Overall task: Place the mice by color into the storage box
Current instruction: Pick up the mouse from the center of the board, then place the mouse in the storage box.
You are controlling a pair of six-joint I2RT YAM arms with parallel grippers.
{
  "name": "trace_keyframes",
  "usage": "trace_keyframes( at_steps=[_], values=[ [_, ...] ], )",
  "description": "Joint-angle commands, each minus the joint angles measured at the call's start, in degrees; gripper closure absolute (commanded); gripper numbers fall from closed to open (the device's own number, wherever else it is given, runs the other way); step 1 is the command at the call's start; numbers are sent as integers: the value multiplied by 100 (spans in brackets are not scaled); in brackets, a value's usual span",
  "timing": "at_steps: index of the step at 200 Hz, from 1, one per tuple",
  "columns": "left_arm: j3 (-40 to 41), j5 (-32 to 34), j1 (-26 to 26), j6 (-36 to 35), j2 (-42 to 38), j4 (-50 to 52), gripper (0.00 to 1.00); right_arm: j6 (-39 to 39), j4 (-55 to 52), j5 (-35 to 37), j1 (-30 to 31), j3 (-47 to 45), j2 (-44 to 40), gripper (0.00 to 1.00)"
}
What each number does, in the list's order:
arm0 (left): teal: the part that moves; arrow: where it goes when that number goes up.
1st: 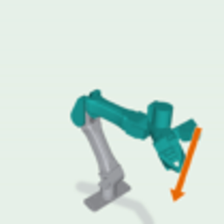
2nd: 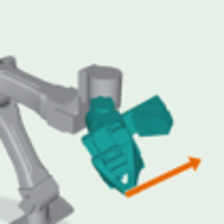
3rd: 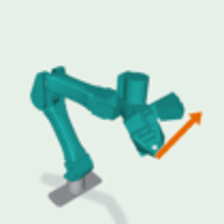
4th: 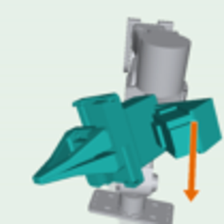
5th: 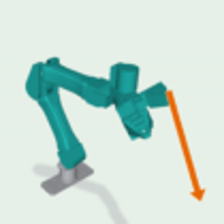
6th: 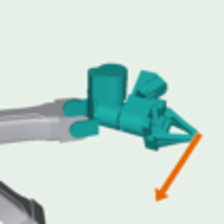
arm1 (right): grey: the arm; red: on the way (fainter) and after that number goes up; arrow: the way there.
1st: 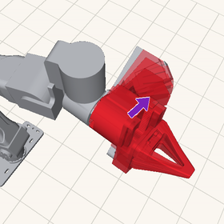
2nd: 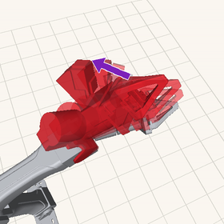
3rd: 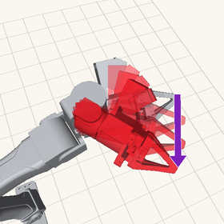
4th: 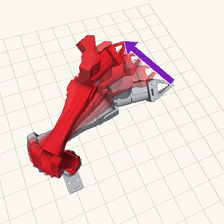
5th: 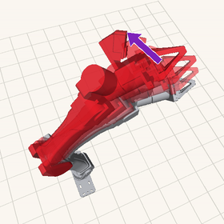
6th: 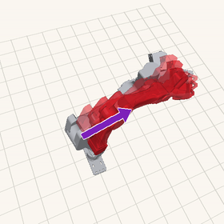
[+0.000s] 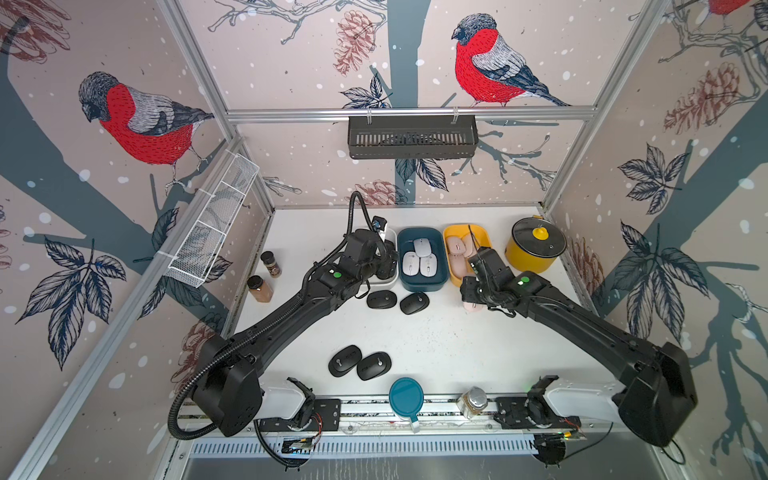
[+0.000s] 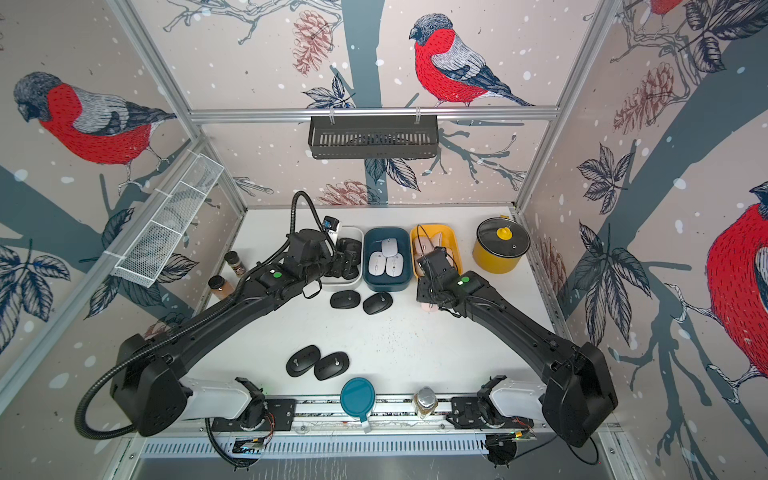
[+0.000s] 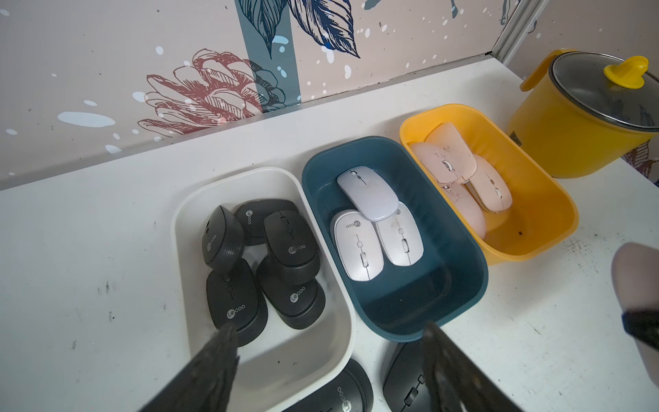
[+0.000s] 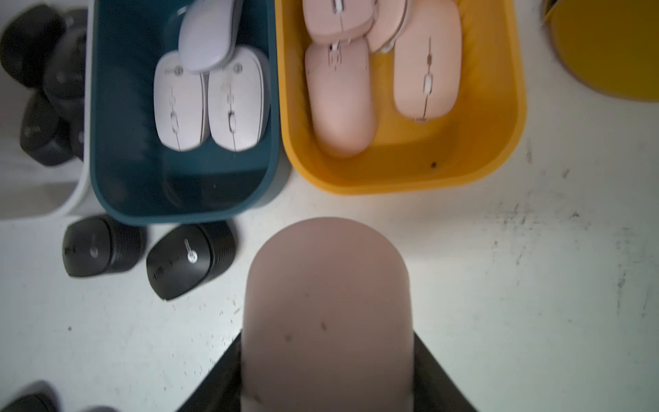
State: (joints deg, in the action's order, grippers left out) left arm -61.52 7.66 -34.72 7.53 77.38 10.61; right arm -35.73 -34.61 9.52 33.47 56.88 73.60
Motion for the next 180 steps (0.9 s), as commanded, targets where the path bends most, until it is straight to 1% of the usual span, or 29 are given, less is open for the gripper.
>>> trace_keyframes(
  at_steps=[1, 23, 55, 74, 96, 150, 180],
  values=[
    [-18, 62, 0, -22, -61, -134, 20, 421, 614, 157, -345, 348, 221, 46],
    [-1, 79, 4, -41, -74, -147, 20, 657, 696, 184, -705, 766, 555, 46],
    [-11, 78, 0, -41, -61, -147, 20, 872, 942, 158, -1078, 1013, 957, 46],
    [-6, 70, 0, -41, -57, -143, 20, 982, 1046, 171, -1187, 1104, 1187, 46],
    [-12, 43, 0, -41, -41, -147, 20, 1057, 1121, 348, -1271, 1222, 1473, 45],
    [-10, 68, 0, -59, -2, -138, 20, 1152, 1397, 112, -1482, 1359, 2134, 45],
    [-14, 104, 0, -65, 24, -130, 20, 1229, 1457, 140, -1536, 1403, 2464, 45]
  ],
)
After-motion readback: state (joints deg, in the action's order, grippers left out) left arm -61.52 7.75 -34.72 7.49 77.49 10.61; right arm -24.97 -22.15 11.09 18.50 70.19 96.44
